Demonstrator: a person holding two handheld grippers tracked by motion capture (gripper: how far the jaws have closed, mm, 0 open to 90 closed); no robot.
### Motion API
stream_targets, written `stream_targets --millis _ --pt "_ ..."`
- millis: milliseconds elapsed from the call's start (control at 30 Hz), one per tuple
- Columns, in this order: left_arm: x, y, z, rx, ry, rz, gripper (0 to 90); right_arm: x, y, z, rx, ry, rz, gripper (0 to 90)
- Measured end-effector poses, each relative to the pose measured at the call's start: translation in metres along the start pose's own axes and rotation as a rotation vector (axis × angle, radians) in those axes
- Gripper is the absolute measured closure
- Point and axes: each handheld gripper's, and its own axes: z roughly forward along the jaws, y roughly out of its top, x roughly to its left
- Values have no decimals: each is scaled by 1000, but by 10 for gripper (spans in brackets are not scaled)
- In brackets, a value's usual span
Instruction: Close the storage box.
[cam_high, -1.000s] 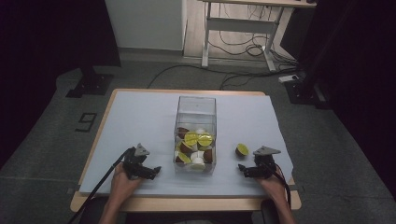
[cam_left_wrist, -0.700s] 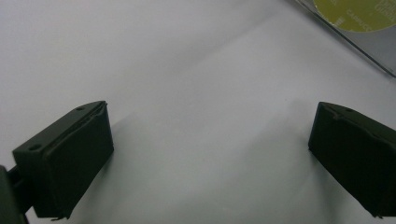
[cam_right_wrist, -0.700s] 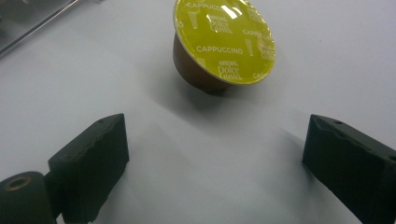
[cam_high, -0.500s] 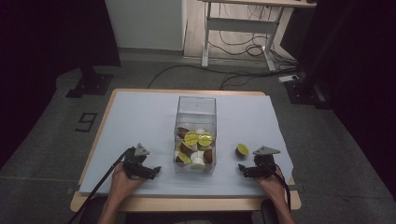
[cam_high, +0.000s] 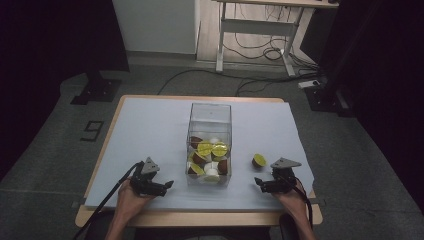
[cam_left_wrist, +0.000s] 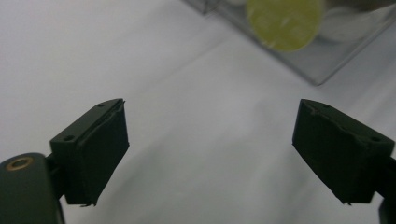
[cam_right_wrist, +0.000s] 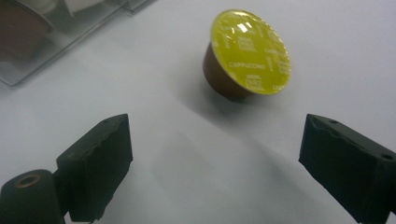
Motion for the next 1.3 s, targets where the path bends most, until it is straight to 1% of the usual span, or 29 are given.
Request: stream_targets --millis 100,167,233,300,333,433,567,833,933,1033,1300 --pt "-2 1 -4 -27 -53 -15 125 2 1 -3 -10 21 -9 87" --pt "-4 2 -6 -45 -68 -13 142 4 2 -5 -19 29 -13 88" --pt "-6 4 -9 -60 -71 -7 146 5 4 -7 -22 35 -19 98" --pt "-7 5 -11 -76 -76 -3 152 7 5 -9 -36 48 -24 137" --pt "-8 5 -12 -82 -77 -1 160 8 6 -10 -38 55 -29 139" --pt "-11 7 -14 -89 -66 14 190 11 7 -11 -40 67 -34 174" --pt "-15 9 -15 -97 -70 32 228 13 8 -12 -43 92 -43 214" --pt "-19 13 -14 -121 -101 48 311 23 15 -14 -54 138 -67 263" --pt "-21 15 -13 -124 -109 55 324 26 18 -13 -59 155 -74 281" --pt "-24 18 -12 -124 -115 72 339 30 21 -13 -59 175 -86 299" --pt "-26 23 -10 -124 -141 87 399 42 31 -13 -67 231 -111 372"
